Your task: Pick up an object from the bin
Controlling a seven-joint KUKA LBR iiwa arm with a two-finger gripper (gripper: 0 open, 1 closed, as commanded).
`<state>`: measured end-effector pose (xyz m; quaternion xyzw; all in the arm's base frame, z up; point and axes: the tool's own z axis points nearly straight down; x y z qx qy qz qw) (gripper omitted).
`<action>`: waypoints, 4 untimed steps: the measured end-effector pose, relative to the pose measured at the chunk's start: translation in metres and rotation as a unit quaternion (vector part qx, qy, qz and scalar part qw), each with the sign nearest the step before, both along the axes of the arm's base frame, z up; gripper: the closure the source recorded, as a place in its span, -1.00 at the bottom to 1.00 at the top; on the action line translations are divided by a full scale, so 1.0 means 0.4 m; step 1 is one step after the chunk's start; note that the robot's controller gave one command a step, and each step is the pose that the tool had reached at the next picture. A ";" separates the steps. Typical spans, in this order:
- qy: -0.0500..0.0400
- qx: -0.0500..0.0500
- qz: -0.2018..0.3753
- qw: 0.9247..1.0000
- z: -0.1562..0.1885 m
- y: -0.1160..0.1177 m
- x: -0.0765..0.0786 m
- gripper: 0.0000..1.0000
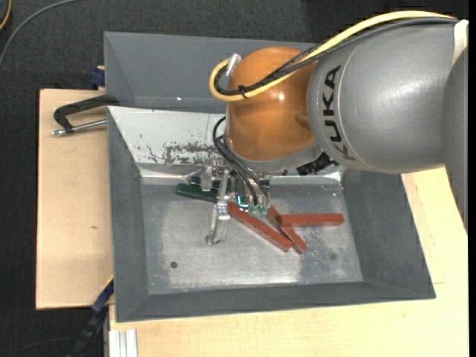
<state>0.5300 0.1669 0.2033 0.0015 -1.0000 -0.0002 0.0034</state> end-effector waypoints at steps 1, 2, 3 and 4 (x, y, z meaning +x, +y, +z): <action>-0.008 -0.001 0.070 0.998 0.015 -0.193 0.115 -1.00; 0.001 -0.001 -0.026 1.000 -0.278 -0.453 -0.034 -1.00; -0.004 0.000 -0.040 0.999 -0.333 -0.443 -0.008 -1.00; -0.007 0.000 -0.135 0.991 -0.330 -0.378 0.044 -1.00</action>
Offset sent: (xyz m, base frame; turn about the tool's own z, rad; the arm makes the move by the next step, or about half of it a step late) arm 0.0433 -0.0736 0.0044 -0.1455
